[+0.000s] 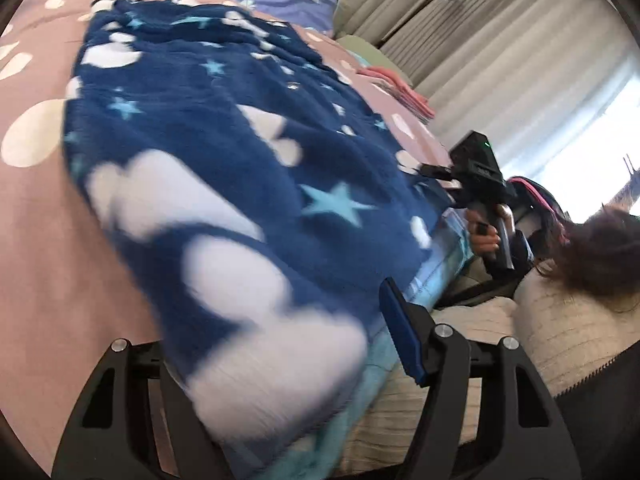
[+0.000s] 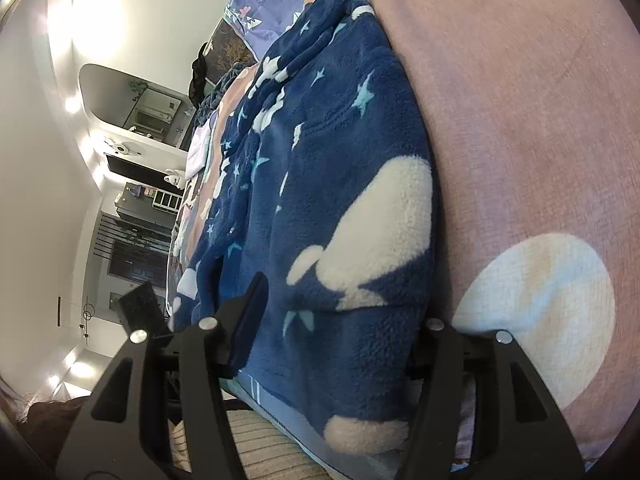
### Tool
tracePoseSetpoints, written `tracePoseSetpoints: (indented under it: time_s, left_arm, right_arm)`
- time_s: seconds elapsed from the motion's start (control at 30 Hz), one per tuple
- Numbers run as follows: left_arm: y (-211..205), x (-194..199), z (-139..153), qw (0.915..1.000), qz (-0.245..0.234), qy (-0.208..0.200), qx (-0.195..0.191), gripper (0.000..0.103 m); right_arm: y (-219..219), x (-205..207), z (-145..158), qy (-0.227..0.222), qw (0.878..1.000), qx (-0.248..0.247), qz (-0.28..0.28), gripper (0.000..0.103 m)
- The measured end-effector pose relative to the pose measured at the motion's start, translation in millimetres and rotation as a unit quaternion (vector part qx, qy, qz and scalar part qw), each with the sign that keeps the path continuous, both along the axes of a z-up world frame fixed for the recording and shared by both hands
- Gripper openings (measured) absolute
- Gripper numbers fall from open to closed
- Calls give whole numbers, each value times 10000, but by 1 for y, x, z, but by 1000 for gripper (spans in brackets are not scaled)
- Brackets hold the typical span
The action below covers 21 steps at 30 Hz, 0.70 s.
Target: Fold small clothes
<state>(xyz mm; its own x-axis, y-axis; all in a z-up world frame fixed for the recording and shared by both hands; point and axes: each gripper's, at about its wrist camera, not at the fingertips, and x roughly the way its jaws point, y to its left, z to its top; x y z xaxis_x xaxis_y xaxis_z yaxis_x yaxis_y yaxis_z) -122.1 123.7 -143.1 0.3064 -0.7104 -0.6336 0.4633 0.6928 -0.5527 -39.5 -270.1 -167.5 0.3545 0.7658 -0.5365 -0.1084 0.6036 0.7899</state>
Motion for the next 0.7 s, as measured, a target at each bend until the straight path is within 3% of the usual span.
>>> tracePoseSetpoints:
  time_s: [0.1, 0.2, 0.37, 0.43, 0.47, 0.5, 0.53, 0.57, 0.63, 0.7]
  left_arm:
    - [2, 6, -3, 9986, 508, -5, 108, 67]
    - [21, 17, -8, 9920, 1212, 222, -285, 67]
    - [39, 16, -5, 9852, 1637, 193, -465, 67]
    - [41, 21, -5, 9836, 1734, 150, -463, 54]
    - [39, 25, -5, 9836, 1734, 149, -480, 30]
    - [38, 28, -4, 9839, 1704, 149, -512, 16]
    - [36, 30, -1, 9844, 1675, 116, -531, 15]
    - [35, 30, 5, 9852, 1645, 11, -472, 14]
    - [32, 25, 20, 9870, 1565, -284, -216, 12]
    - [33, 20, 36, 9866, 1547, -517, -50, 11]
  right_arm:
    - [3, 0, 1, -29, 10000, -70, 10, 58]
    - [4, -4, 3, -25, 9998, -169, 41, 58]
    - [-2, -21, 4, 4, 9996, -215, 184, 59]
    - [-1, -20, 3, -47, 9996, -190, 202, 58]
    - [1, -18, 2, -48, 9997, -170, 177, 51]
    - [3, -14, 2, -49, 9997, -200, 117, 43]
    - [4, -10, 2, -29, 9998, -204, 57, 22]
    - [3, -7, 2, 10, 9999, -99, -5, 15]
    - [-4, -5, 6, -34, 9990, 401, -177, 12]
    - [-8, -6, 18, -257, 9979, 559, -225, 11]
